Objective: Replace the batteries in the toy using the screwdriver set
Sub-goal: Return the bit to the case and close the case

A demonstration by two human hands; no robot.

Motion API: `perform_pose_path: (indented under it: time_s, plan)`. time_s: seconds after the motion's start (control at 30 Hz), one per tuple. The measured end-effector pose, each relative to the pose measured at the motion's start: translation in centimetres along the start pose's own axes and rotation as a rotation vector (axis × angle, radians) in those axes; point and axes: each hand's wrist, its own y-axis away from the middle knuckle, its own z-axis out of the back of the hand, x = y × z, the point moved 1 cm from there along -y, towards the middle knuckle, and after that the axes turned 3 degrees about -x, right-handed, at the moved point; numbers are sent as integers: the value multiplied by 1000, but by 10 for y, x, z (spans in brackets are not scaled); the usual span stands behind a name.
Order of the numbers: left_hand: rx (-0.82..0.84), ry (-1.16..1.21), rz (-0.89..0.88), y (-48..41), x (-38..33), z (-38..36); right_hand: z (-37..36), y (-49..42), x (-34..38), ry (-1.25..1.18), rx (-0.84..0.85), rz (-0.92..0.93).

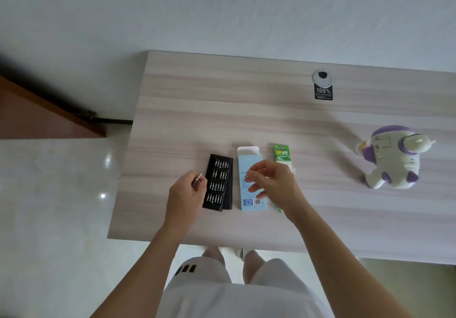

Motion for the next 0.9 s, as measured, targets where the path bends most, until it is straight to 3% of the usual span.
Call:
perform_pose_path:
  time_s: [0.37, 0.63, 0.9]
  plan:
    - [134, -343, -701, -19, 66, -8, -73, -51, -24, 220, -19, -36]
    - [212, -383, -802, -34, 78, -18, -95, -63, -35, 406, -159, 37]
    - [186, -419, -859, -41, 78, -20, -102, -65, -35, 467, -260, 72]
